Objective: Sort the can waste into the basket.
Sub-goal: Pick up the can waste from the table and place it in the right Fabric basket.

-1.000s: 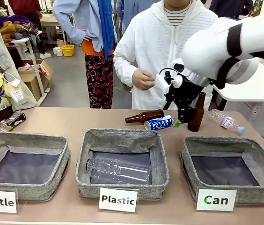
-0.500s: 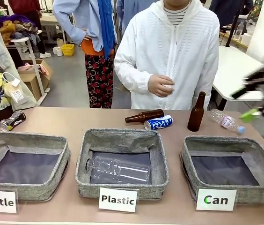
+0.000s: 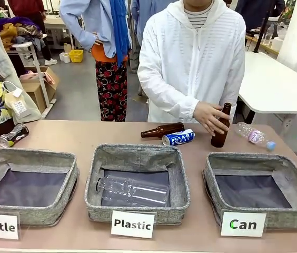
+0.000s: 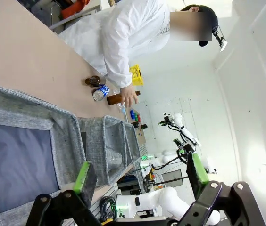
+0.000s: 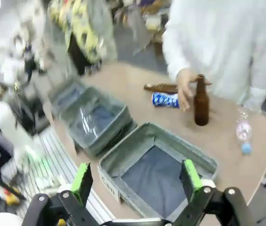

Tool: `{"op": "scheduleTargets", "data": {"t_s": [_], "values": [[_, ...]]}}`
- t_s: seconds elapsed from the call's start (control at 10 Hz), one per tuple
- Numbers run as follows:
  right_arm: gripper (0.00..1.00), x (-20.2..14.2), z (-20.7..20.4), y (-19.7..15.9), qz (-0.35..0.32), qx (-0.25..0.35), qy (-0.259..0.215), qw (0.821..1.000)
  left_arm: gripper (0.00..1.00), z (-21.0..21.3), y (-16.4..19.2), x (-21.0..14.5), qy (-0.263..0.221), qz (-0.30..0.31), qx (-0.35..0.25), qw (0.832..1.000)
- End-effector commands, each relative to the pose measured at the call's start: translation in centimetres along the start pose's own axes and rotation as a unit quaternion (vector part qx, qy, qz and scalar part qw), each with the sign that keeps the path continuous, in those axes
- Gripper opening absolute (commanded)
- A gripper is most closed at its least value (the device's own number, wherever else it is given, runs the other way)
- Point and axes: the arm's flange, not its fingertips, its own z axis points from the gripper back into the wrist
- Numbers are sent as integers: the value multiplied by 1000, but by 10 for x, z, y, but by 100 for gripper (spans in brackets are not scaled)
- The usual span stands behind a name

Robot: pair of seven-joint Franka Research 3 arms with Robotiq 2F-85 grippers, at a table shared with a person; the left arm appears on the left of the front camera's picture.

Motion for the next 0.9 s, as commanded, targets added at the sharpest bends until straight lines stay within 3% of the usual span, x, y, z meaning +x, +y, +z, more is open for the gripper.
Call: {"op": "scheduleTargets", "data": {"t_s": [0.0, 0.2, 0.3, 0.4, 0.6, 0.8], "values": [[100, -40, 9, -39, -148, 19, -221, 964, 100, -2, 0, -3, -2, -10, -9, 1000], [100, -81, 30, -81, -249, 4, -328, 911, 100, -2, 0, -3, -2, -10, -9, 1000], [100, -104, 32, -95, -274, -14, -354, 894, 100, -2, 0, -3, -2, -10, -9, 1000], [100, -109, 30, -98, -261, -13, -350, 900, 100, -2, 0, -3, -2, -10, -9, 1000], [100, -101, 14, -96, -217, -14, -300, 929, 100, -2, 0, -3, -2, -10, -9, 1000], [100, -71, -12, -84, -155, -26, -210, 965, 100, -2, 0, -3, -2, -10, -9, 1000]]}}
